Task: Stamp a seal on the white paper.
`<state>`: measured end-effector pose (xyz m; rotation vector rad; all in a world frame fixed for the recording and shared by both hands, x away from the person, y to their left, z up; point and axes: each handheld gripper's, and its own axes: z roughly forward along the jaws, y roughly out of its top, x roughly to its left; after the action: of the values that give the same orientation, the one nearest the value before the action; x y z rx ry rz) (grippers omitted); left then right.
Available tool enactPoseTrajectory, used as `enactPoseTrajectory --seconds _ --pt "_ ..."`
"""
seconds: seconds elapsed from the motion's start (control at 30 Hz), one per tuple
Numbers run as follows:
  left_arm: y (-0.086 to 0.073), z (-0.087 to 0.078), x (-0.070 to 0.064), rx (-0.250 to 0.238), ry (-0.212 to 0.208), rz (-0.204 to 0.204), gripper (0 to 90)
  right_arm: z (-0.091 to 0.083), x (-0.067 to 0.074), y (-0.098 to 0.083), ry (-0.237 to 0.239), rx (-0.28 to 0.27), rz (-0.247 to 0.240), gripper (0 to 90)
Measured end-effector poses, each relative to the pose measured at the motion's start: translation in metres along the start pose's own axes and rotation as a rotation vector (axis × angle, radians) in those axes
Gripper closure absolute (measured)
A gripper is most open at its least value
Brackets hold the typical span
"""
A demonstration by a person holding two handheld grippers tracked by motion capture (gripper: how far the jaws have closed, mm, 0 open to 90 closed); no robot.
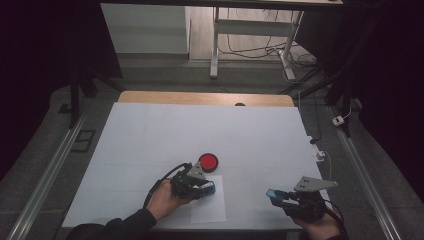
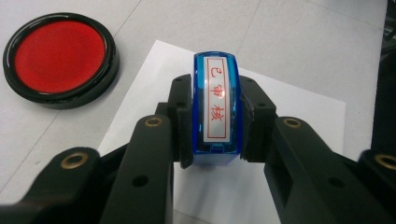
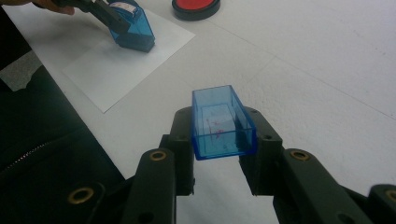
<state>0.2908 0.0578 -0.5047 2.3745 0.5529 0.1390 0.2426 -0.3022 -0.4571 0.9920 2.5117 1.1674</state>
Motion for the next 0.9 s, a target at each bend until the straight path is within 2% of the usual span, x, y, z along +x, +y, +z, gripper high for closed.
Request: enactPoseTrajectory --seconds 0.37,0.63,0.9 --pt "0.002 -0.002 0.004 0.008 -0.018 -0.005 69.8 0.000 0.000 0.000 0.000 0.001 -0.001 67.6" --pt "0.005 -0.010 0.005 -0.038 -0.033 -0.021 69.7 0.000 0.000 0.000 -0.001 0.002 -0.001 67.6" --pt "0.007 -0.020 0.008 -0.063 -0.037 -0.017 69.7 0.000 0.000 0.000 0.001 0.002 0.002 67.5"
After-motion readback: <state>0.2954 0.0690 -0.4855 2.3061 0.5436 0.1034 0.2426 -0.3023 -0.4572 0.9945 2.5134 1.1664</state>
